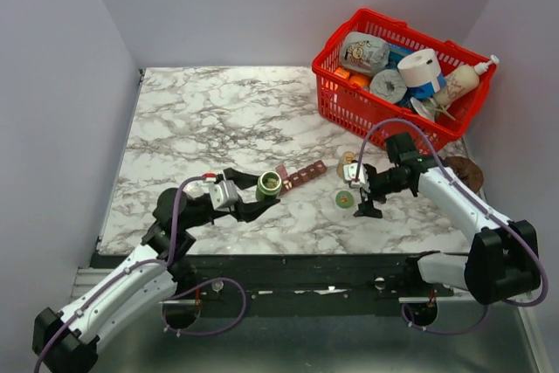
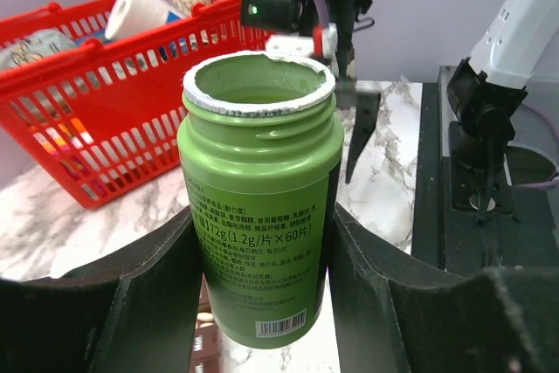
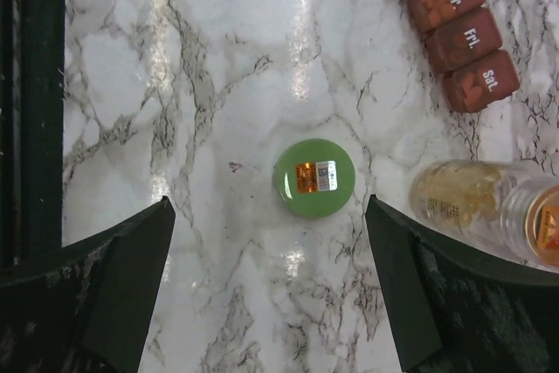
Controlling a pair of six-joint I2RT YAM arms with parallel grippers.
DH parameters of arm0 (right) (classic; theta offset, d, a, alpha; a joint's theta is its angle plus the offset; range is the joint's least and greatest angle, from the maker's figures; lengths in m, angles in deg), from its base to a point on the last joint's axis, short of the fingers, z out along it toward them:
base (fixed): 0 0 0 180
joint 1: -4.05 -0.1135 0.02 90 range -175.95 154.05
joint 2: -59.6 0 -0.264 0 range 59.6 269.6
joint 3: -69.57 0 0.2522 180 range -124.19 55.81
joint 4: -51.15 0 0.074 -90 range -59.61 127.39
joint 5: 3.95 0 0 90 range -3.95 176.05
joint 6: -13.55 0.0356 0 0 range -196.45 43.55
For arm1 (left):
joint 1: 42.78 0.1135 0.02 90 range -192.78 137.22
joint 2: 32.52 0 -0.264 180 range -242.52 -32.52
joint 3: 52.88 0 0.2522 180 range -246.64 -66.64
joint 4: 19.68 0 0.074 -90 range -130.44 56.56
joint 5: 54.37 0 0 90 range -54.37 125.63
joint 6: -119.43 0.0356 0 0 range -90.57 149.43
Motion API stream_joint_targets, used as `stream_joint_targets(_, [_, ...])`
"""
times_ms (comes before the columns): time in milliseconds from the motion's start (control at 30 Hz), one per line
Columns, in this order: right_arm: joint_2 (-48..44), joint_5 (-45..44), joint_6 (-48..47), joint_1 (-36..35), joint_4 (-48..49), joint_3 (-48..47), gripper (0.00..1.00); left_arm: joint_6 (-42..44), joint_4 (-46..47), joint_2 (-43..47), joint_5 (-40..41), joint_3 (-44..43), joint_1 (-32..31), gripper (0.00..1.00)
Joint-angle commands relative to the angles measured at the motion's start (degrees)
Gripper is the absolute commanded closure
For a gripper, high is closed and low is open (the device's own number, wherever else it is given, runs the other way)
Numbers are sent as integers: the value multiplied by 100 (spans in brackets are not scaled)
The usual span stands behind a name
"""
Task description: Sort the pills into containers
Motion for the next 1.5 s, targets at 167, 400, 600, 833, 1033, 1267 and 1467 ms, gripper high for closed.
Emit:
stream_joint_targets(167, [825, -1760, -351, -758, 1393, 34, 0, 1690, -2220, 557, 143, -566, 34, 100])
stream_joint_targets(400, [1414, -2016, -245, -1014, 1402, -107, 4, 1909, -2421, 610, 222, -530, 34, 100])
stream_joint_targets(600, [1669, -2113, -113, -1164, 1385, -142, 15, 1980, -2536, 557, 222, -583, 34, 100])
stream_joint_targets(833, [1819, -2060, 45, -1304, 1411, -169, 25, 1927, -2562, 426, 82, -609, 34, 100])
stream_joint_targets(1033, [1915, -1990, 176, -1357, 1297, -230, 51, 1865, -2545, 303, -172, -618, 34, 100])
stream_joint_targets(1267, [750, -641, 1071, -1357, 9, -993, 82, 1646, -2317, -216, -718, -636, 34, 100])
stream_joint_targets(1467, [-44, 1259, 1539, -1357, -1065, -2540, 84, 952, -1710, -1006, -1042, -828, 7, 100])
